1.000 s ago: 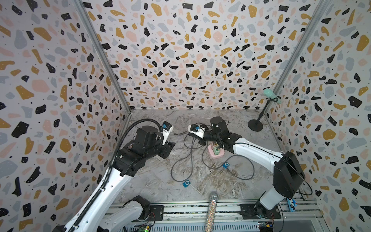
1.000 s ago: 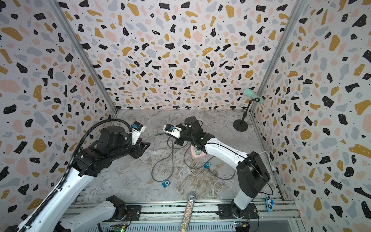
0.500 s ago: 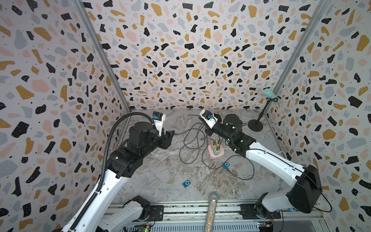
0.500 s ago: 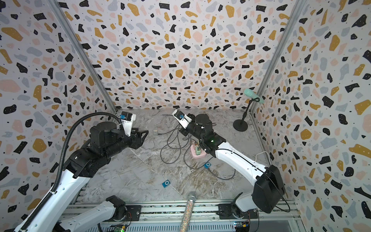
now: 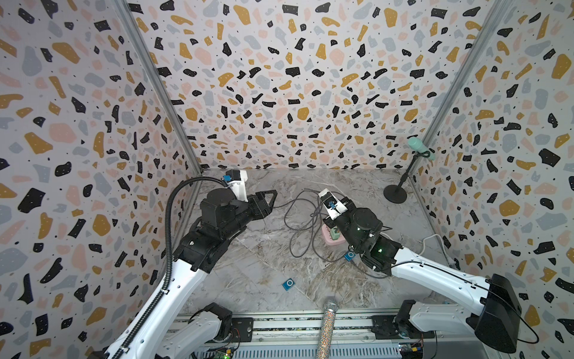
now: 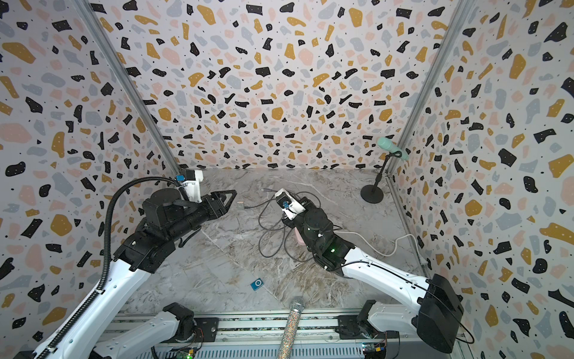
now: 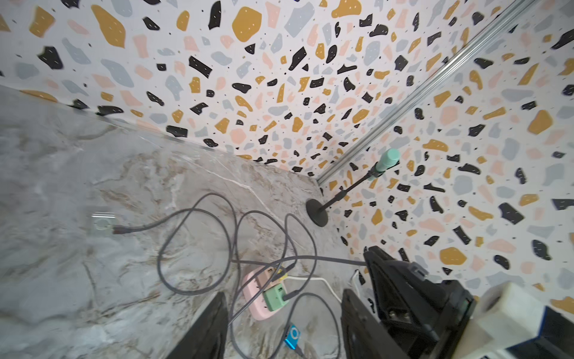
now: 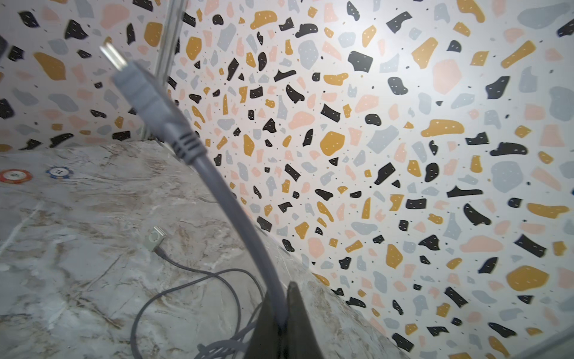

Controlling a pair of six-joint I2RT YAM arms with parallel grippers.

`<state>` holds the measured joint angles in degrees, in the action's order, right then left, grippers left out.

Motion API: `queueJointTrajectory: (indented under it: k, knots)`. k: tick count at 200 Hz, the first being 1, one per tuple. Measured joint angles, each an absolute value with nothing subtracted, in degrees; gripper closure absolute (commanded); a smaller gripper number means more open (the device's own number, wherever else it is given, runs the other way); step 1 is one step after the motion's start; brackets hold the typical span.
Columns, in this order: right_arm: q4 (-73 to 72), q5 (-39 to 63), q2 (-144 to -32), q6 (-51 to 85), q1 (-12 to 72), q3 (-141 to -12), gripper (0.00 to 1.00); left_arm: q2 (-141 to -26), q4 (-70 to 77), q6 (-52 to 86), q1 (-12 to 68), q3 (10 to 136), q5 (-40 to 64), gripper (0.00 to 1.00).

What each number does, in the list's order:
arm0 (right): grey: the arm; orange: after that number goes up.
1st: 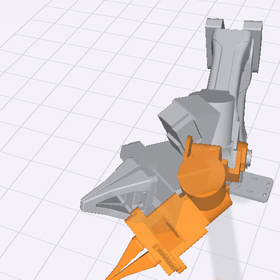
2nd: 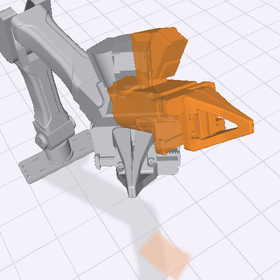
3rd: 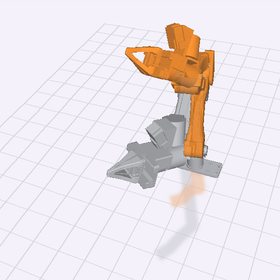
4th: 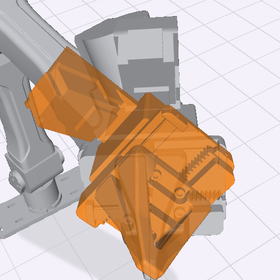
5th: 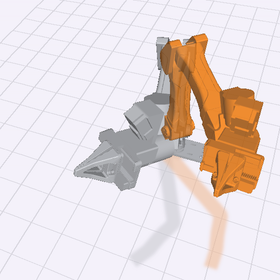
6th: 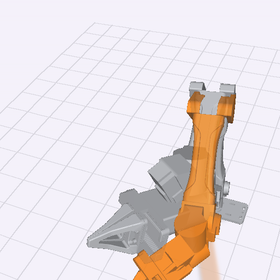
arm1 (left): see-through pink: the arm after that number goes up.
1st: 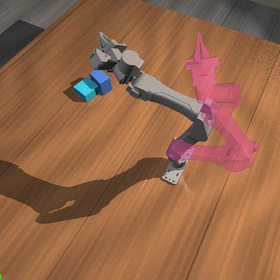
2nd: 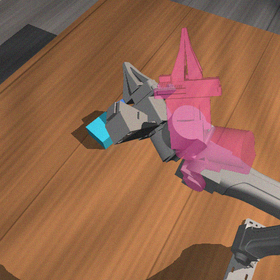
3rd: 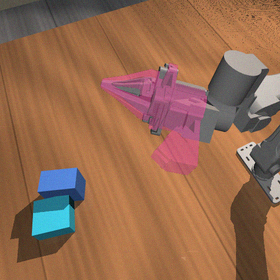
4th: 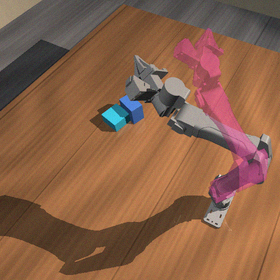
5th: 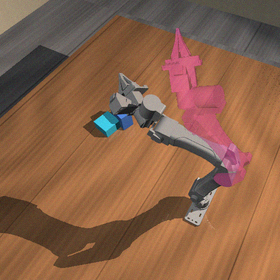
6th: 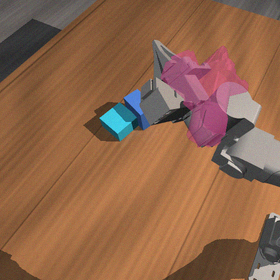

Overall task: Charge mp3
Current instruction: Pick up the charging cable from the center of the board.

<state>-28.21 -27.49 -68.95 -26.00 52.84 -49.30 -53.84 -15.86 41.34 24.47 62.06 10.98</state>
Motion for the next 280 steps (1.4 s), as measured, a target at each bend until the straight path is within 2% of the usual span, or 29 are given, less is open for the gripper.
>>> queueJointTrajectory:
  k: [64, 177, 244, 280]
  knots:
    - [-36.6, -37.1, -73.4, -35.6, 57.8, -48.3, 1.00, -52.1, -10.1, 50.5, 25.1, 55.6, 14.3, 0.44]
    - [-39.4, -39.4, -77.5, -40.1, 60.6, -48.2, 1.00, -55.5, -2.2, 55.0, 31.4, 55.4, 14.5, 0.46]
    - [-39.6, -39.8, -79.2, -40.4, 61.4, -48.2, 1.00, -57.8, -0.7, 55.3, 32.6, 55.4, 14.5, 0.53]
    - [-39.9, -40.2, -79.2, -40.6, 61.5, -48.2, 1.00, -58.1, -0.7, 55.5, 32.8, 55.4, 14.5, 0.62]
